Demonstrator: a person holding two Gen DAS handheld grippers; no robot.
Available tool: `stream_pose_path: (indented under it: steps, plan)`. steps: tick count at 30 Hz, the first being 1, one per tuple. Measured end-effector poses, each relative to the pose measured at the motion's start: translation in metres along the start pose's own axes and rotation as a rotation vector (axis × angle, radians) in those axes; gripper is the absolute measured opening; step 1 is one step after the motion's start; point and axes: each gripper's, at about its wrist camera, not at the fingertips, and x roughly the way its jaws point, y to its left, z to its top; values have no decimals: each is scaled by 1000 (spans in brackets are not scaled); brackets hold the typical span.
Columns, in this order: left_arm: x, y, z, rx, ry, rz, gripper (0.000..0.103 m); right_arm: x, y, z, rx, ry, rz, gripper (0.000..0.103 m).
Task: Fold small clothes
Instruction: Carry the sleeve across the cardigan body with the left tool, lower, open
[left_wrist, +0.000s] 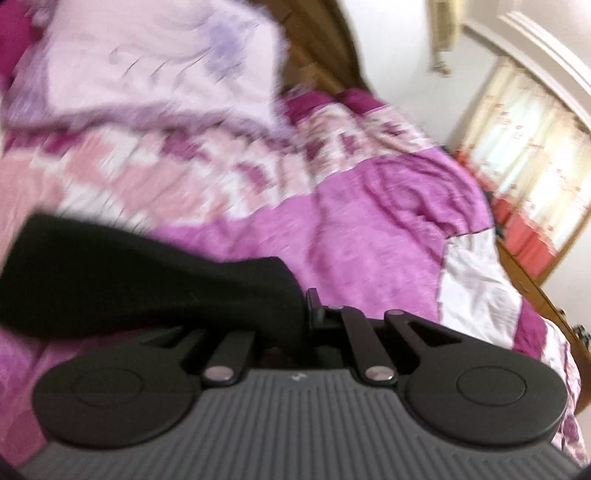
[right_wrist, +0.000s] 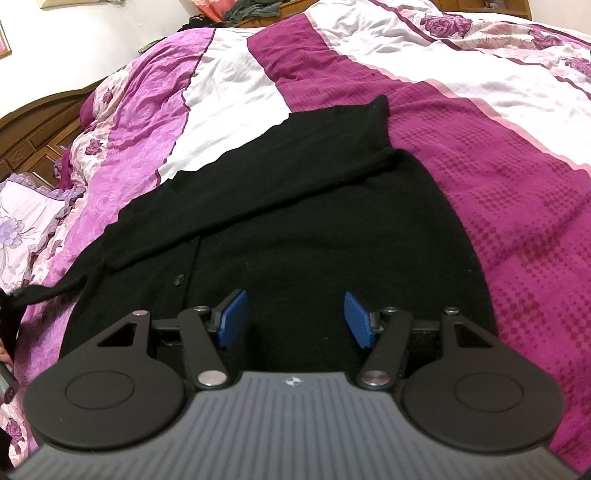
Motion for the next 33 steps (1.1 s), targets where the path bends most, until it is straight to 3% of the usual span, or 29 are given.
stream_pose_path:
  steps: [6, 12, 23, 33]
  plan:
    - [-20, -49, 13, 97, -90, -100, 7, -2, 1, -1, 3, -2, 6, 66]
    - [-31, -98, 12, 184, -125, -200, 7, -4, -3, 0, 17, -6, 12, 66]
    - [-29, -170, -22, 260, -84, -314, 7, -7, -16, 1, 39, -16, 23, 66]
    - [-13, -216, -67, 297, 0, -367, 7, -9, -26, 4, 77, -29, 44, 66]
